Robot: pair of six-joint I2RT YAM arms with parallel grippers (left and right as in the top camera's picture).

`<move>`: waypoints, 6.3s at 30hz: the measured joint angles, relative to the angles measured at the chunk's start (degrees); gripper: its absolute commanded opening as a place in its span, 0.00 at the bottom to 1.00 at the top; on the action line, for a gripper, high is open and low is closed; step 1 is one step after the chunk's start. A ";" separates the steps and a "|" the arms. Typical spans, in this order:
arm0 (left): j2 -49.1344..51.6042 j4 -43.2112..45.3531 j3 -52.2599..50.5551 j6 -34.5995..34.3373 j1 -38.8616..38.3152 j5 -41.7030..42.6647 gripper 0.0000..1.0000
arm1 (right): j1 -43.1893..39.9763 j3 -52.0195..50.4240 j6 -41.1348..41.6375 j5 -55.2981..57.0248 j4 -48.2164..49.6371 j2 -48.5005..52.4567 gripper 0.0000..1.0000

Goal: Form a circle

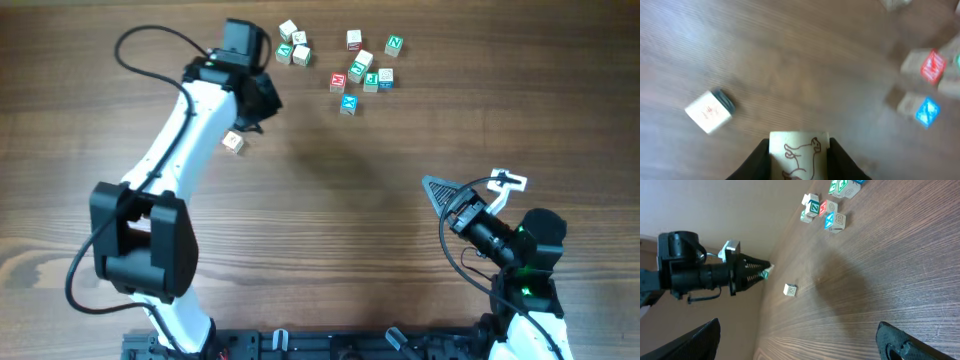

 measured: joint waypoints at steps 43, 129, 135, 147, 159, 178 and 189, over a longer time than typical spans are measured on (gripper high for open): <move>-0.13 16.28 -20.39 -17.40 -6.95 -17.25 0.43 | 0.00 0.00 -1.77 -1.11 -2.43 0.00 1.00; -39.47 -10.58 -15.76 -7.58 35.91 -5.92 1.00 | 47.89 72.08 -26.97 36.59 -45.48 62.12 0.25; -39.47 -10.67 -15.76 -7.58 35.80 -2.60 1.00 | 56.17 72.08 -27.56 41.94 -42.77 62.77 0.25; -39.47 -11.26 -15.78 -7.58 35.80 -1.86 1.00 | 57.51 71.76 -27.74 40.04 -34.07 72.70 0.25; -39.47 -11.28 -15.76 -7.58 35.80 -1.68 1.00 | 57.66 71.65 -34.42 39.63 -22.84 78.03 0.40; -39.47 -11.30 -15.78 -7.58 35.80 -1.68 1.00 | 57.46 71.82 -38.25 46.82 -29.94 62.01 1.00; -39.45 -11.30 -15.78 -7.58 35.80 -1.70 1.00 | 53.77 69.51 -50.29 50.51 -27.67 72.39 0.96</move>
